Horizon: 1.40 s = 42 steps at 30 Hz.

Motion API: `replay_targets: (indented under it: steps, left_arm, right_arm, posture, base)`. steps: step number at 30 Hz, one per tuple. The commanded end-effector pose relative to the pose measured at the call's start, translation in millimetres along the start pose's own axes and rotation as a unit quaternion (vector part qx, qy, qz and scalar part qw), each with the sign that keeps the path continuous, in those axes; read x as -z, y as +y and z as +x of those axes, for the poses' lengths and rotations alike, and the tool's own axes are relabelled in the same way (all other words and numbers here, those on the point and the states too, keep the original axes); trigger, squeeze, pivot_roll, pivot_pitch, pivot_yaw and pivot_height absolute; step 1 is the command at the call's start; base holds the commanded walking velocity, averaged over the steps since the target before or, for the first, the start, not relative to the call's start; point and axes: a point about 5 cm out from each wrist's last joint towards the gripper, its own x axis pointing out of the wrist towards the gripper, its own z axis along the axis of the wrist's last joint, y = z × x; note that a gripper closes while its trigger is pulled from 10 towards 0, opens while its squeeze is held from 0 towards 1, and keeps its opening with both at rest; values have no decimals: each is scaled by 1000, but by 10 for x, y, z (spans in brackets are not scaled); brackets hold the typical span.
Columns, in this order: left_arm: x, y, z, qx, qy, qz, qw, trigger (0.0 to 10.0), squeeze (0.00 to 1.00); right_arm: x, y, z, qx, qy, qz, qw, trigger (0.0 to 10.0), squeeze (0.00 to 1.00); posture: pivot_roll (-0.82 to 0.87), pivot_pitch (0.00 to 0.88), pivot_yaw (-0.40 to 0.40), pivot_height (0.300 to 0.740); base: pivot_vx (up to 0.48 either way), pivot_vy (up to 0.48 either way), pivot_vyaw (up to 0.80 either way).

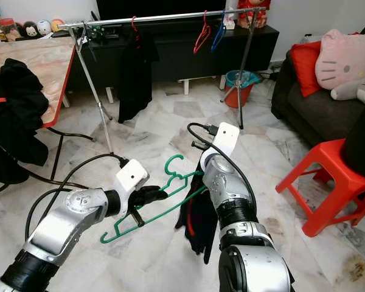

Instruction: Hang hanger

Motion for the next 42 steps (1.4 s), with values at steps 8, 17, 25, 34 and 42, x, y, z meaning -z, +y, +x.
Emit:
replay_targets:
  steps: [8, 17, 25, 34, 42]
  left_arm:
    - [116, 127, -18, -54, 66, 28, 996, 10000, 0]
    - [138, 181, -18, -80, 75, 24, 994, 10000, 0]
    - [34, 85, 27, -49, 37, 25, 998, 10000, 0]
    - [-60, 48, 85, -60, 5, 2, 998, 10000, 0]
    - [9, 44, 83, -63, 35, 11, 997, 10000, 0]
  right_arm:
    - [-70, 39, -21, -6, -17, 2, 1000, 10000, 0]
    - [-49, 97, -31, -14, -13, -1, 1000, 10000, 0]
    - [98, 189, -39, -31, 16, -14, 999, 10000, 0]
    - [254, 375, -115, -64, 40, -25, 997, 10000, 0]
    - [263, 416, -145, -67, 40, -16, 997, 10000, 0]
  posture:
    - [143, 0, -33, 732]
    - [142, 0, -34, 732]
    - [143, 0, -37, 732]
    - [143, 0, -38, 732]
    - [140, 0, -37, 732]
  base:
    - [0, 0, 0]
    - [0, 0, 0]
    - [0, 0, 0]
    - [0, 0, 0]
    - [0, 0, 0]
